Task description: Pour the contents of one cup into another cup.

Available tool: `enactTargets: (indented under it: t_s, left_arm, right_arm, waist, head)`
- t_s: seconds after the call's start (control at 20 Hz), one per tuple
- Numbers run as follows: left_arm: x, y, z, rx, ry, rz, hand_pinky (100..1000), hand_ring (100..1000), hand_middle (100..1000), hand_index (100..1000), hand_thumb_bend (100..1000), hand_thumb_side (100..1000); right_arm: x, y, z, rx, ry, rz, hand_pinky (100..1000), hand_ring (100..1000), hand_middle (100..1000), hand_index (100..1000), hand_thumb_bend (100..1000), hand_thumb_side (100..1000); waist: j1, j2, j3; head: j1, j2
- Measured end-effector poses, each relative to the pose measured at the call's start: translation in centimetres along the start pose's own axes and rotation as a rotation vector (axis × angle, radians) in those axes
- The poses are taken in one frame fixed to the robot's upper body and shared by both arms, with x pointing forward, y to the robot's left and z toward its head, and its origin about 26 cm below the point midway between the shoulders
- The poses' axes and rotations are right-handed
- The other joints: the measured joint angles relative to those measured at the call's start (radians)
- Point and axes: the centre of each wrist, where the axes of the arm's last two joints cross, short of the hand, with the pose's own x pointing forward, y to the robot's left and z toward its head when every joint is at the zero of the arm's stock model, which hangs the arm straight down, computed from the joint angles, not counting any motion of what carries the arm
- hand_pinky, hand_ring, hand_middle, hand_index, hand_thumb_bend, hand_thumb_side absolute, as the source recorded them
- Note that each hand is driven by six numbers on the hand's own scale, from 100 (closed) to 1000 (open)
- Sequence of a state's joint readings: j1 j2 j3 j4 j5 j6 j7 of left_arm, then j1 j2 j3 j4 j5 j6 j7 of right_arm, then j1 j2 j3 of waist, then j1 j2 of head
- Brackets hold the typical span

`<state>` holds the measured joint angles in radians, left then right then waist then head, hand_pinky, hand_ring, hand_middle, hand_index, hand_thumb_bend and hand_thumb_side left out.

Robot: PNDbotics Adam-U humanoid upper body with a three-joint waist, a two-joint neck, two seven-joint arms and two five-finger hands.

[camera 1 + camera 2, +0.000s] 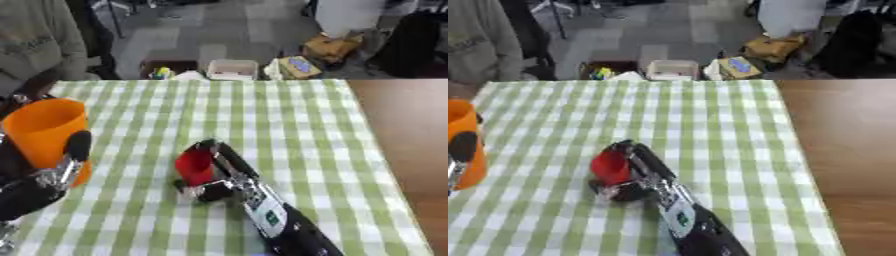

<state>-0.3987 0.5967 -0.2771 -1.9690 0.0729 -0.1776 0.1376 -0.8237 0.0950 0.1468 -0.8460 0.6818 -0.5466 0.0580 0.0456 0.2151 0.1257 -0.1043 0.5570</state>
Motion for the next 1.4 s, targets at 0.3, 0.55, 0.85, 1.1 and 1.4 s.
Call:
enactTargets:
  t_s: [0.3, 0.55, 0.85, 1.1, 1.4]
  left_arm:
    - [1.3, 1.4, -1.4, -0.121, -0.073, -0.111, 100, 221, 443, 926, 100, 177]
    - [2.0, 2.1, -2.3, -0.211, -0.124, -0.202, 100, 217, 436, 919, 100, 128]
    - [2.1, 2.4, -2.2, -0.298, -0.140, -0.324, 100, 211, 442, 906, 100, 100]
    - [1.8, 2.7, -2.3, -0.364, -0.168, -0.450, 100, 204, 451, 897, 100, 100]
    - [0.8, 2.8, -2.6, -0.436, -0.195, -0.572, 100, 199, 430, 889, 100, 100]
  right_arm:
    - [1.2, 0.6, -0.9, 0.119, -0.094, -0.007, 330, 199, 279, 677, 100, 100]
    - [2.4, 0.6, -1.8, 0.187, -0.169, -0.015, 332, 201, 280, 677, 100, 100]
    - [3.9, 0.4, -2.6, 0.222, -0.246, -0.051, 333, 203, 281, 675, 100, 100]
    - [4.9, 0.0, -3.0, 0.250, -0.286, -0.097, 333, 205, 281, 674, 100, 100]
    - [5.6, -0.3, -3.2, 0.273, -0.306, -0.132, 336, 207, 283, 675, 100, 100]
  waist:
    - [-0.004, -0.006, -0.016]
    - [-0.005, -0.007, -0.029]
    - [-0.005, -0.012, -0.036]
    - [-0.001, -0.016, -0.041]
    - [0.003, -0.018, -0.046]
  head:
    - [0.000, -0.010]
    - [0.003, -0.015]
    - [0.006, -0.023]
    - [0.006, -0.024]
    - [0.006, -0.027]
